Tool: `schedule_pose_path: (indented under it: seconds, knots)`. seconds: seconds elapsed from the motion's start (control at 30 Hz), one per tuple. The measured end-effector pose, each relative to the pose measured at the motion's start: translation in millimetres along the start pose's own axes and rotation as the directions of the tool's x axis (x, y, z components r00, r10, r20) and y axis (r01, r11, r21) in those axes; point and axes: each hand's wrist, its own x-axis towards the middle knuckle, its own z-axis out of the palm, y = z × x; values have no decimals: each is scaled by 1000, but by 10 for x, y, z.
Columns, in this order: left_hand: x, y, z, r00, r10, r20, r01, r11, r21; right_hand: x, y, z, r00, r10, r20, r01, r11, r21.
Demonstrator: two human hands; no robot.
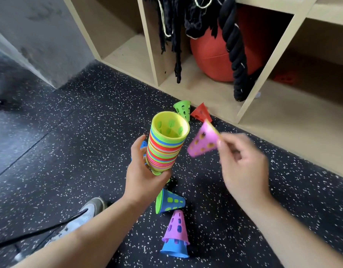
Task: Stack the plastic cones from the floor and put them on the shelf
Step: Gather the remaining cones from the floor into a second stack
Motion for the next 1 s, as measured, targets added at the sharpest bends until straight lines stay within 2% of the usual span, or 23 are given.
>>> schedule_pose_path:
  seconds: [0.07,0.13,0.2,0.27,0.33,0.4,0.47,0.5,0.57,0.67,0.77,0.93,1.0]
  knots:
    - [4,7,4,1000,-4,-3,4,1000,-9,263,-273,-119,962,-246,-114,254,966,54]
    - [10,11,10,1000,-11,-6,11,1000,-18,463,-498,-155,891,-430,-149,439,898,33]
    - [20,27,6,1000,-12,-3,11,1000,-28,589,-628,-93,822,-557,-119,560,828,-4]
    - [40,42,-4,1000,2,-1,-2,999,-38,624,-672,24,783,-622,-7,622,783,10]
    - [63,44,-23,1000,16,-19,-17,998,-55,601,-656,135,798,-595,100,590,804,78]
    - [92,19,-62,999,12,-50,-16,997,-73,598,-592,199,860,-504,80,494,861,118]
    - [115,-32,-141,997,-4,-79,-2,996,-86,672,-470,271,912,-407,50,402,912,84]
    - [130,-70,-190,996,-14,-90,6,996,-88,736,-391,336,927,-367,83,364,930,47]
    - [168,-159,-287,992,-37,-117,28,996,-82,871,-244,546,921,-309,236,323,946,-25]
    - [229,-289,-398,980,-81,-181,70,995,-65,990,-95,977,810,-228,541,359,922,-148]
    - [289,-386,-470,965,-110,-240,102,994,-47,1002,-9,1393,596,-68,800,449,854,-262]
    - [400,-554,-561,959,-123,-254,117,992,-37,1055,233,1791,400,-22,916,639,723,-262]
    - [442,-602,-579,962,-127,-242,120,992,-43,1073,346,1813,382,-46,923,656,717,-235]
